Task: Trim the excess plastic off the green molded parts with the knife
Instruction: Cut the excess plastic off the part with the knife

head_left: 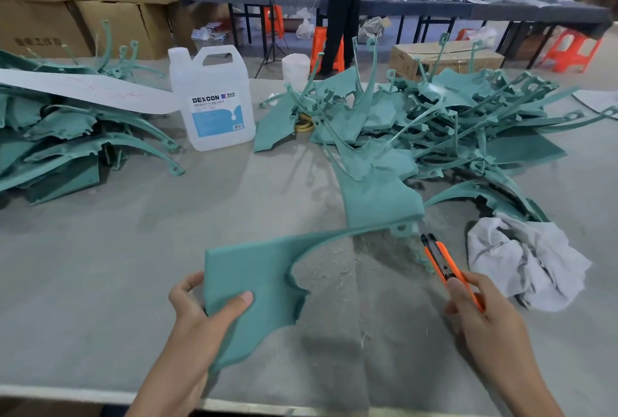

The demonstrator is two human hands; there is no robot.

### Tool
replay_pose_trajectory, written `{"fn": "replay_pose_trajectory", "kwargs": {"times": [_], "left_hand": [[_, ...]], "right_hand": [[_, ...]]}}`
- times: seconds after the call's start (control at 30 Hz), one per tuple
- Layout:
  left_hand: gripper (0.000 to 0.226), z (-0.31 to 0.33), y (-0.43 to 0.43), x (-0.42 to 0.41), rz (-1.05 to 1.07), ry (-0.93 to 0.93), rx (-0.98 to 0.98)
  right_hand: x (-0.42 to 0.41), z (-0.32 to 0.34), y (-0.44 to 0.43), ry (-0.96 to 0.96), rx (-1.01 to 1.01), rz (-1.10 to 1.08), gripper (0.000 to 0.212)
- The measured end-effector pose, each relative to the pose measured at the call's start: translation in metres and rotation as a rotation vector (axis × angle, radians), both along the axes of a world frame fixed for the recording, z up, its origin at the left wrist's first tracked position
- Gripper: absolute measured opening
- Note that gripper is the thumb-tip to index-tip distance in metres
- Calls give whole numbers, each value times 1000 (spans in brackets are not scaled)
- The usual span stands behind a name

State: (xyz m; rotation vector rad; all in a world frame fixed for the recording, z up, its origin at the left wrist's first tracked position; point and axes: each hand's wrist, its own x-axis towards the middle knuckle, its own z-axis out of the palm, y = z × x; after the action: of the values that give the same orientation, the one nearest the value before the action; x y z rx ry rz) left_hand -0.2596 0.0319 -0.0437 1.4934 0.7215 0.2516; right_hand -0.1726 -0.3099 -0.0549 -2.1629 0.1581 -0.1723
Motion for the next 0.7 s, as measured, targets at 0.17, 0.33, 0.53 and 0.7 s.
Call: {"fn": "replay_pose_trajectory", "kwargs": {"times": [0.17, 0.33, 0.53, 0.7], "left_hand": [[107, 0, 4, -3, -194, 223, 859], [91, -4, 13, 21, -442, 190, 1053], [111, -7, -9, 46, -579, 227, 1073], [100, -17, -41, 41, -531, 166, 1056]], "right_hand": [[1, 11, -12, -29, 8, -69, 6], [4, 33, -21, -97, 38, -89, 8], [-17, 42, 24, -89, -122, 285, 17], [-15, 38, 53, -8, -416, 564, 25]]}}
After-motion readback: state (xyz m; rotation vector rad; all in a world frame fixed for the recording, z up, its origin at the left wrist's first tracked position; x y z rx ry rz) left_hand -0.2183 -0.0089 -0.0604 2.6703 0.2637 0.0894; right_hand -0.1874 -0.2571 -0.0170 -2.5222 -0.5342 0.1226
